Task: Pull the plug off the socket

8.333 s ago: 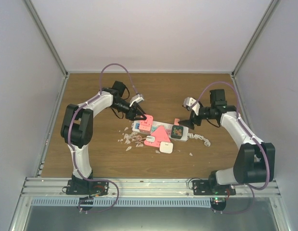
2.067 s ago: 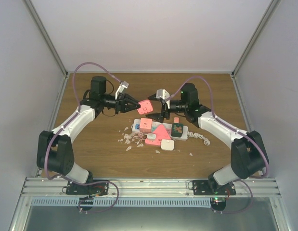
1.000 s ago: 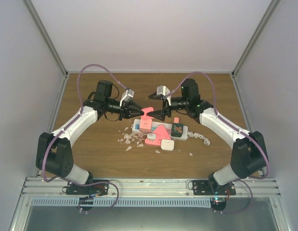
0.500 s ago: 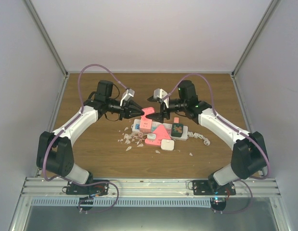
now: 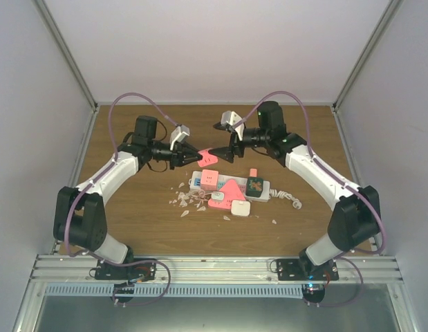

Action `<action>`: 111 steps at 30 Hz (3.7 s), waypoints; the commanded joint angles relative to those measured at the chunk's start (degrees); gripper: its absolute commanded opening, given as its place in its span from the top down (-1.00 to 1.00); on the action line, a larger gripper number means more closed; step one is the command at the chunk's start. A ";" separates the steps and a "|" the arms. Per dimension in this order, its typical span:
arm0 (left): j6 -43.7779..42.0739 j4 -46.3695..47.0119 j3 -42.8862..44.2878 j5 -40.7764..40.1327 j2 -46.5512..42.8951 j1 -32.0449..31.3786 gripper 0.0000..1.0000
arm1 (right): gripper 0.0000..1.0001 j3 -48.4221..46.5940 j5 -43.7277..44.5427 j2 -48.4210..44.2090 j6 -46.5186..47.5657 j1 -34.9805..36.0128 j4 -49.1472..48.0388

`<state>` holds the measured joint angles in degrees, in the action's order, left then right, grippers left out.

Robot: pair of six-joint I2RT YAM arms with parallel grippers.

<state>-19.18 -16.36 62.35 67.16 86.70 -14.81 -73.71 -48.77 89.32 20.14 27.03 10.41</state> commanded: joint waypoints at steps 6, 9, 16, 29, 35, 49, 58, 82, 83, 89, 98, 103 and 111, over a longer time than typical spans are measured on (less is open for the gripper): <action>0.47 5.56 4.50 -18.58 6.26 9.51 1.00 | -0.99 0.41 3.23 -3.18 5.80 -0.22 8.29; -3.80 6.94 5.10 -27.15 6.66 10.97 1.00 | -0.99 2.53 4.00 -4.52 6.88 -0.22 9.40; -14.40 8.84 10.83 -49.71 12.46 12.91 1.00 | -0.99 6.03 4.67 -4.34 8.86 -0.30 12.27; -34.70 26.40 8.66 -73.77 21.78 14.63 1.00 | -0.99 8.40 4.75 -3.81 8.68 -0.22 14.31; -43.69 37.65 4.18 -79.92 26.37 14.63 1.00 | -0.99 8.90 5.15 -3.22 8.98 -0.31 14.61; -40.88 34.36 3.06 -78.17 29.79 14.63 0.51 | -0.99 8.33 5.53 -2.25 10.22 -0.39 15.34; -34.68 21.71 5.51 -68.51 24.17 14.63 -0.22 | -0.99 8.42 6.25 -2.09 11.54 -0.57 15.54; -37.19 -17.83 4.26 -22.34 -1.13 -0.65 -0.53 | -0.75 14.42 8.20 0.27 15.59 -1.09 12.60; -38.25 -18.79 4.58 -22.12 -0.38 -1.68 -0.55 | -0.74 13.82 8.24 1.05 15.66 -1.10 12.57; -44.55 -25.38 10.89 -19.63 7.88 -4.09 -0.61 | -0.61 11.65 11.27 5.66 17.11 -1.59 13.56; -46.46 -23.55 12.81 -20.53 15.53 -5.88 -0.82 | -0.23 11.07 10.81 9.15 20.15 -3.15 17.40; -46.19 -21.35 13.65 -21.24 18.82 -6.68 -0.85 | -0.15 11.08 11.17 10.88 21.22 -3.17 17.96; -47.63 -19.98 11.84 -21.99 21.20 -8.80 -0.71 | 0.12 10.52 13.01 14.16 21.83 -3.14 17.97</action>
<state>-65.45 -39.13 74.74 44.84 107.13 -22.20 -62.63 -38.50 101.19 40.69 24.10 28.25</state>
